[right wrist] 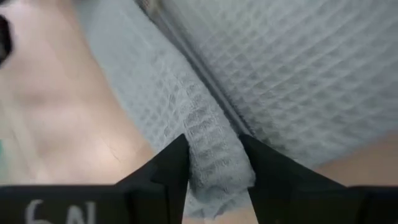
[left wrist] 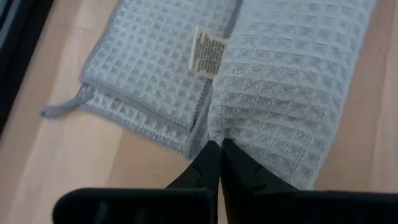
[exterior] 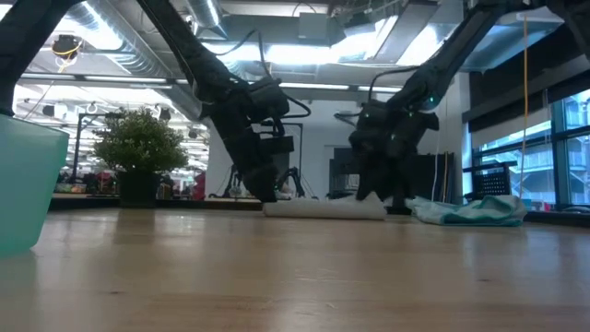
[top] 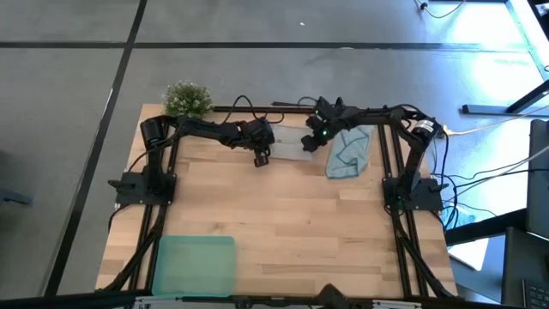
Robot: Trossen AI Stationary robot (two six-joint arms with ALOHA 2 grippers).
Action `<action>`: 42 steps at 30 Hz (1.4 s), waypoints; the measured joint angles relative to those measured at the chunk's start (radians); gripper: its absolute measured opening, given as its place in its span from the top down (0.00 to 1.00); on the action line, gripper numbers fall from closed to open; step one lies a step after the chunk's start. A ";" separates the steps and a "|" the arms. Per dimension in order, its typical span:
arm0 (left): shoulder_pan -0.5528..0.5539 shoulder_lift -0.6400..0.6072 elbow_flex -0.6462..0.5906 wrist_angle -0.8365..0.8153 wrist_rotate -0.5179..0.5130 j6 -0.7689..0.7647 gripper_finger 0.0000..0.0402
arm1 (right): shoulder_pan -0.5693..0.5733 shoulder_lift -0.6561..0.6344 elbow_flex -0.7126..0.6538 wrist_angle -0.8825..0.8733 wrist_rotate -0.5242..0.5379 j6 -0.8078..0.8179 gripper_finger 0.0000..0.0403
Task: Roll microfiber towels into tight, uniform cylinder then place into a basket
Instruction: Roll the gray microfiber cloth
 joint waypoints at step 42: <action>-0.004 0.005 0.030 -0.035 -0.035 -0.001 0.84 | 0.097 0.016 -0.094 0.170 0.000 -0.462 0.66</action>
